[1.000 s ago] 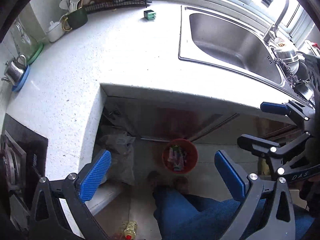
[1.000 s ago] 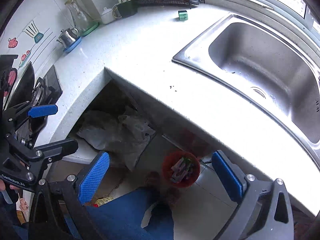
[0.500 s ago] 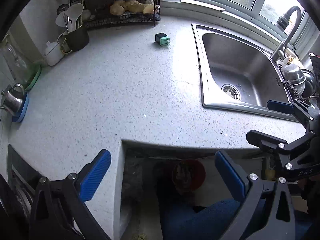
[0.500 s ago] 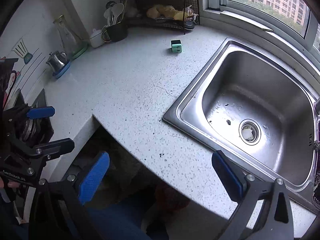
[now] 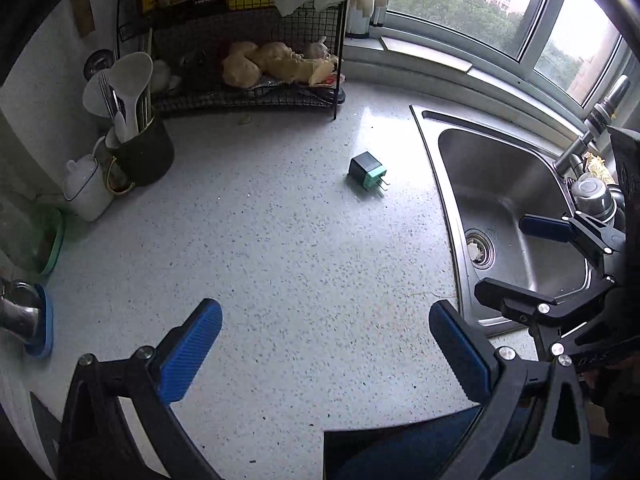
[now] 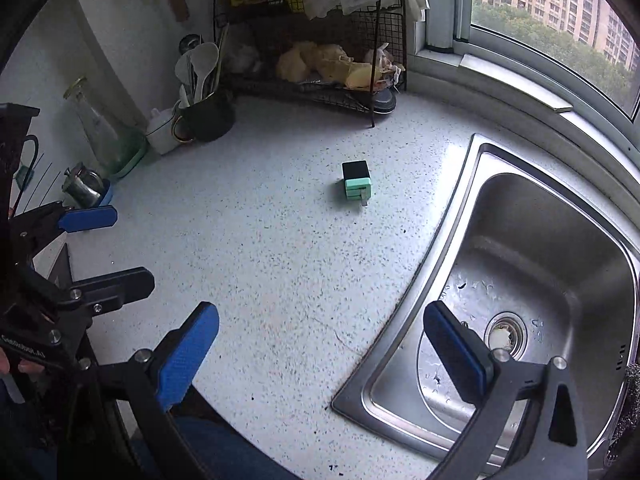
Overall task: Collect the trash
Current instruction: 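Lower the right tool onto the black-and-teal charger plug and close it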
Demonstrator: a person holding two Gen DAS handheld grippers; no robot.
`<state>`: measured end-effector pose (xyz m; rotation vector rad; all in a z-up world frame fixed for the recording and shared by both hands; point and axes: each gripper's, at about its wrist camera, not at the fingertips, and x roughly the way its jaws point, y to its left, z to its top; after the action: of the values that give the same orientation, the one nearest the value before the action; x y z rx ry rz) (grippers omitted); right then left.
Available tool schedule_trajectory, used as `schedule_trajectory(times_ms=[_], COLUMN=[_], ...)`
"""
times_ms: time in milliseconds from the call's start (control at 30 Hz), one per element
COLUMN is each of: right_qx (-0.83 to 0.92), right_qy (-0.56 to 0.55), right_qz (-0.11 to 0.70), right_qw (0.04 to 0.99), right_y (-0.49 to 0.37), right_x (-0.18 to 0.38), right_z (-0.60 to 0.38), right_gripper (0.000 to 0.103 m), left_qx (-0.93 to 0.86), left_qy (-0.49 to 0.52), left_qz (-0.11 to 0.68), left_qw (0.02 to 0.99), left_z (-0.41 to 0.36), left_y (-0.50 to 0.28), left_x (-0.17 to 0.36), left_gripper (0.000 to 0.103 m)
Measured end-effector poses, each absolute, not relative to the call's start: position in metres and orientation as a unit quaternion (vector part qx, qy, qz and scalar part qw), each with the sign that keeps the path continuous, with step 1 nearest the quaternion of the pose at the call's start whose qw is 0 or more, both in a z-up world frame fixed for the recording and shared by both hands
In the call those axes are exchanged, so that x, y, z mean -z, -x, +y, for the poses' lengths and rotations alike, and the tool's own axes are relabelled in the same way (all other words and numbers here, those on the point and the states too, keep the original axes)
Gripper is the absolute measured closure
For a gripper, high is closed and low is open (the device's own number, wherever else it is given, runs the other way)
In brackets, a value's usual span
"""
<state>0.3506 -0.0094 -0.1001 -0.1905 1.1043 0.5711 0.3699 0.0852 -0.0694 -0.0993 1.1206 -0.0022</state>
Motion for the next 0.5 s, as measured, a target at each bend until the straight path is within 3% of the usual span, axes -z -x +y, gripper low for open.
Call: schedule_trajectory(times_ms=[200,367,500], right_qx=[-0.251,-0.243,-0.241], right_qy=[0.082,0.093,0.093], right_qz=[0.533,0.541,0.555], right_qw=[0.804,0.8,0.791], right_y=[-0.393,-0.426,-0.448], right_x=[0.113,0.122,0.132], right_z=[0.006,0.021,0.029], right_gripper=[0.002,0.017,0.02], left_qx=[0.006,0.011,0.017], left_qy=[0.043,0.052,0.054], left_qz=[0.547,0.56,0.567], left_qw=[0.836,0.827,0.821], left_z=[0.114,0.133,0.14], left_y=[-0.413,-0.446,-0.467], left_x=[0.085,0.099,0.111], left_gripper=[0.0,0.0,0.0])
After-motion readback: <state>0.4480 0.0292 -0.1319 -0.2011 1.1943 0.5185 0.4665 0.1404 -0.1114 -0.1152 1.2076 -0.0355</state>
